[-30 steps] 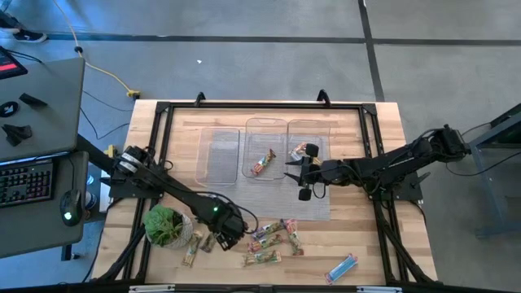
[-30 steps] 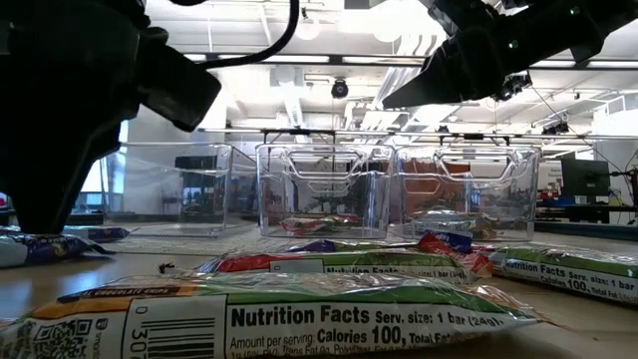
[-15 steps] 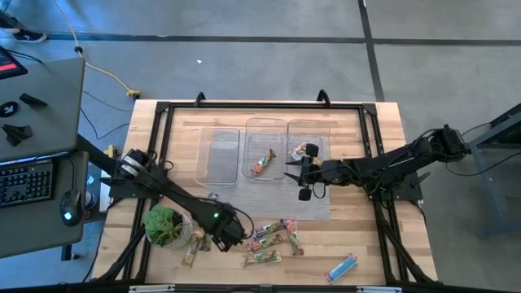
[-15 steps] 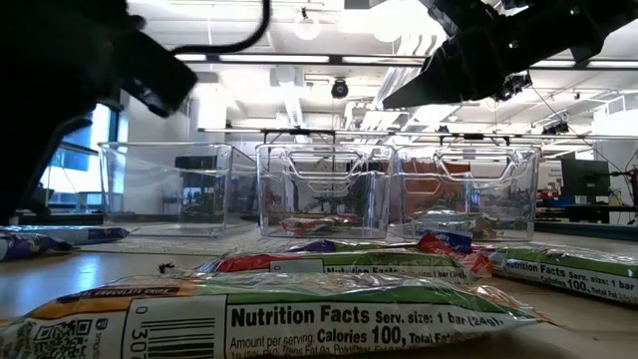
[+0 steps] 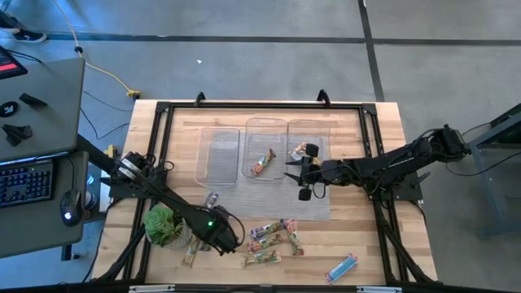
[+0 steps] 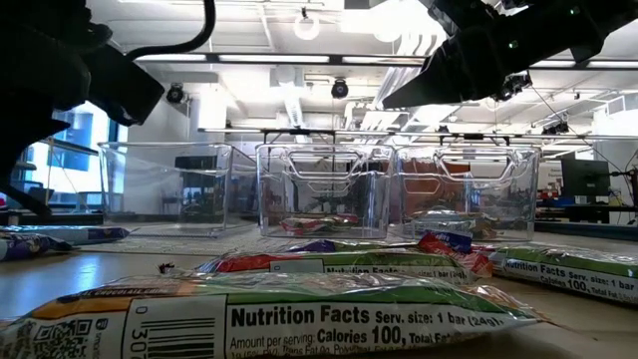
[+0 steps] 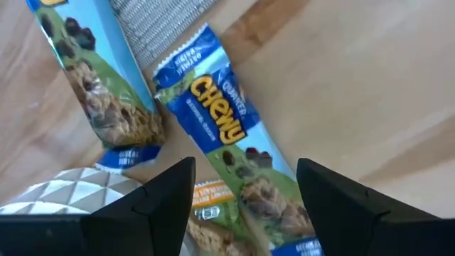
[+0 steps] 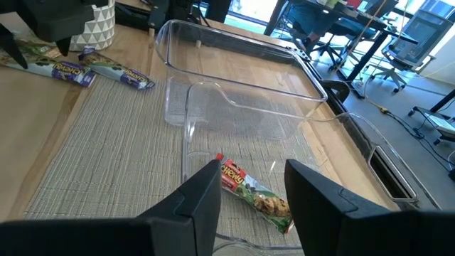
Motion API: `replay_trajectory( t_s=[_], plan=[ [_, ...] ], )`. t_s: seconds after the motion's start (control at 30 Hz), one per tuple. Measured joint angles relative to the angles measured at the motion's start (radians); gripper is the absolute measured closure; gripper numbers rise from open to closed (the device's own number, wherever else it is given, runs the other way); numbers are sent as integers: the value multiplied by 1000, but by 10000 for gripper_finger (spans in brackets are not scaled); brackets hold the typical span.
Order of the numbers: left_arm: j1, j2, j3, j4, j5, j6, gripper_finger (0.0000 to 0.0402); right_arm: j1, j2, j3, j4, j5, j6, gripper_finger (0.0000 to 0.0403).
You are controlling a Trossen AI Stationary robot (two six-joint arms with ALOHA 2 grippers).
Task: Pick and place Granola Bars by type
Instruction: Put the blue granola bar into the left transparent bin
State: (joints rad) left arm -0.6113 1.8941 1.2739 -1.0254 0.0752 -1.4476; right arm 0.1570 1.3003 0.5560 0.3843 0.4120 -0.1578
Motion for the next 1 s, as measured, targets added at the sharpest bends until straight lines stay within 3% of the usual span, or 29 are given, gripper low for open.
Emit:
replay_trajectory(
  t_s=[0.83, 1.0],
  plan=[
    [-5, 41, -4, 85, -42, 15, 161, 0, 0, 0, -4, 0, 0, 263],
    [-5, 41, -4, 89, -50, 21, 185, 0, 0, 0, -5, 0, 0, 263]
  ],
)
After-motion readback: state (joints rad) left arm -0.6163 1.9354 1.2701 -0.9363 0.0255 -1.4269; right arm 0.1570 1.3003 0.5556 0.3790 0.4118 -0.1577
